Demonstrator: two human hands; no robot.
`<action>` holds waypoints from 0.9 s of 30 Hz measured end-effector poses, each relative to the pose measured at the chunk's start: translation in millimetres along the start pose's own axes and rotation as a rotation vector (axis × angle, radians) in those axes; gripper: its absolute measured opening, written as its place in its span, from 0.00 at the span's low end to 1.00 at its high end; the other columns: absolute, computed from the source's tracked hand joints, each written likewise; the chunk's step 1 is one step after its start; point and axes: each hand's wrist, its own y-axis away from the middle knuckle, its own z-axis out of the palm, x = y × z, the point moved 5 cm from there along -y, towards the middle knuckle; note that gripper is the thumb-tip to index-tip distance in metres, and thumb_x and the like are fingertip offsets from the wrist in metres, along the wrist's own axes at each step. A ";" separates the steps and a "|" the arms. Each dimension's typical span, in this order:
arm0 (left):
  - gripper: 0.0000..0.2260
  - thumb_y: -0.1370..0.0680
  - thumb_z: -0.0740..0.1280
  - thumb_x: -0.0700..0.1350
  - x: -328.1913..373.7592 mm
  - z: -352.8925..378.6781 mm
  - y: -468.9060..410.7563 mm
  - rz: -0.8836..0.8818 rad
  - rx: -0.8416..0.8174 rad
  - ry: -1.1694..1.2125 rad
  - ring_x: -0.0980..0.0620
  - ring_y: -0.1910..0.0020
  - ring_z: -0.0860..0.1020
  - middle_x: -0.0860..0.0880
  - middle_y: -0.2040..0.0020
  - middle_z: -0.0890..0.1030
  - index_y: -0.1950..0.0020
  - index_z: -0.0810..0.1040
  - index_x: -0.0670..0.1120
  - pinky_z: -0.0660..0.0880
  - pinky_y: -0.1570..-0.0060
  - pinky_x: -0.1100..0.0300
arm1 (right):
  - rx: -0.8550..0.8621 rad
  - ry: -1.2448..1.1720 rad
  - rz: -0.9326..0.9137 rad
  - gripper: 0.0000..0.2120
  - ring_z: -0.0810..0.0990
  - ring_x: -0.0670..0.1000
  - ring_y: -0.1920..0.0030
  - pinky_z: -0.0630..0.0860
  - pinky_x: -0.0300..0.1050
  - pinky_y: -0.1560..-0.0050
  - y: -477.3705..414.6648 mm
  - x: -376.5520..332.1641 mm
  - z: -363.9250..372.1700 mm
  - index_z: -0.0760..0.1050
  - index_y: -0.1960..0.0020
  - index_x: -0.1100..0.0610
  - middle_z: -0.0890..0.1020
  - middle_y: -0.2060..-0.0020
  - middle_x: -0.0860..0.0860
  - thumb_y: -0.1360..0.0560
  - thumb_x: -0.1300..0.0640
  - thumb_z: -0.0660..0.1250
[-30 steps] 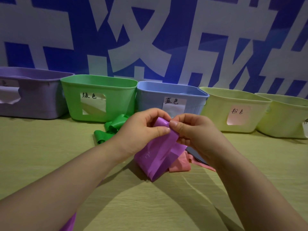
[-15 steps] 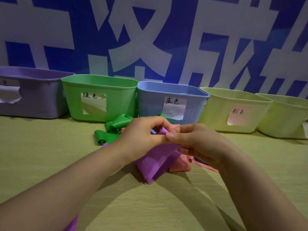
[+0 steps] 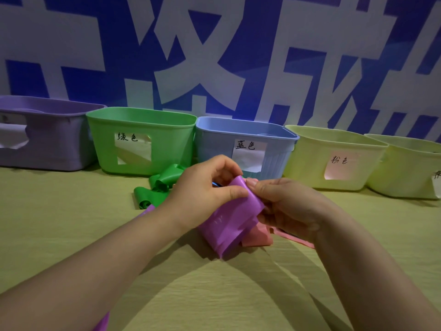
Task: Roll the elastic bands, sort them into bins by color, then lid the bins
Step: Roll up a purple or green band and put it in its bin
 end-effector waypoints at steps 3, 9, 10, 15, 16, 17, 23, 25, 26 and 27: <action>0.09 0.30 0.71 0.34 1.1 0.3 -1.3 -0.058 -0.006 0.117 0.60 0.65 0.76 0.52 0.65 0.80 0.59 0.76 0.46 0.73 0.61 0.69 | 0.013 0.012 -0.014 0.09 0.71 0.44 0.69 0.68 0.35 0.65 -0.8 0.0 0.3 0.80 0.61 0.55 0.76 0.71 0.49 0.26 0.52 0.65; 0.05 0.30 0.71 0.37 0.0 -2.7 -3.0 -0.098 0.030 0.129 0.55 0.65 0.76 0.47 0.66 0.79 0.61 0.77 0.45 0.73 0.63 0.65 | -0.023 0.089 -0.099 0.20 0.70 0.41 0.72 0.68 0.34 0.66 0.3 -3.8 1.7 0.78 0.54 0.56 0.76 0.72 0.47 0.40 0.44 0.69; 0.05 0.30 0.72 0.38 0.6 -3.0 -3.2 -0.094 0.033 0.126 0.54 0.64 0.76 0.46 0.65 0.80 0.61 0.77 0.45 0.73 0.62 0.63 | -0.033 0.106 -0.102 0.22 0.72 0.42 0.69 0.69 0.34 0.64 0.8 -4.0 1.6 0.79 0.54 0.56 0.78 0.69 0.48 0.42 0.44 0.70; 0.06 0.30 0.71 0.35 -0.3 -1.6 -2.5 -0.089 0.008 0.133 0.56 0.65 0.76 0.50 0.67 0.79 0.61 0.76 0.45 0.73 0.63 0.66 | -0.060 0.108 -0.078 0.17 0.76 0.45 0.64 0.69 0.39 0.56 -0.1 -2.6 -0.8 0.78 0.65 0.54 0.81 0.67 0.48 0.50 0.46 0.75; 0.06 0.30 0.70 0.35 -0.6 -0.8 -2.2 -0.086 -0.007 0.142 0.57 0.65 0.76 0.51 0.67 0.78 0.60 0.76 0.45 0.73 0.63 0.66 | -0.063 0.104 -0.077 0.16 0.76 0.44 0.65 0.69 0.39 0.56 0.0 -2.4 -1.5 0.79 0.65 0.54 0.80 0.68 0.48 0.49 0.47 0.74; 0.06 0.29 0.70 0.36 -0.5 0.1 -1.3 -0.084 -0.026 0.155 0.58 0.65 0.75 0.52 0.67 0.78 0.59 0.76 0.46 0.72 0.63 0.68 | -0.063 0.105 -0.076 0.15 0.76 0.45 0.65 0.70 0.39 0.57 0.3 -2.4 -2.0 0.79 0.65 0.54 0.80 0.68 0.49 0.48 0.48 0.74; 0.10 0.29 0.68 0.37 5.8 0.2 1.0 -0.080 -0.088 0.220 0.59 0.62 0.75 0.51 0.64 0.78 0.52 0.78 0.49 0.73 0.61 0.69 | -0.030 0.091 -0.058 0.19 0.74 0.50 0.59 0.71 0.45 0.50 0.8 -2.3 -5.3 0.82 0.53 0.58 0.79 0.61 0.55 0.41 0.50 0.70; 0.12 0.31 0.70 0.35 5.1 1.4 0.6 -0.068 -0.088 0.178 0.55 0.59 0.76 0.45 0.59 0.79 0.51 0.78 0.49 0.75 0.56 0.62 | -0.033 0.062 -0.050 0.19 0.74 0.50 0.58 0.70 0.43 0.52 1.0 -2.4 -4.2 0.81 0.51 0.59 0.79 0.60 0.56 0.40 0.51 0.69; 0.13 0.31 0.71 0.35 4.1 2.3 0.1 -0.065 -0.086 0.153 0.53 0.57 0.77 0.42 0.56 0.80 0.51 0.78 0.50 0.76 0.52 0.58 | -0.036 0.046 -0.047 0.19 0.74 0.50 0.59 0.70 0.43 0.53 1.1 -2.2 -3.2 0.81 0.51 0.59 0.79 0.59 0.56 0.39 0.52 0.68; 0.13 0.31 0.71 0.35 2.8 3.0 -0.1 -0.068 -0.085 0.139 0.52 0.56 0.77 0.40 0.54 0.81 0.51 0.78 0.50 0.76 0.49 0.55 | -0.037 0.033 -0.044 0.18 0.74 0.50 0.59 0.70 0.42 0.54 1.2 -1.9 -2.5 0.81 0.51 0.59 0.78 0.59 0.56 0.39 0.53 0.68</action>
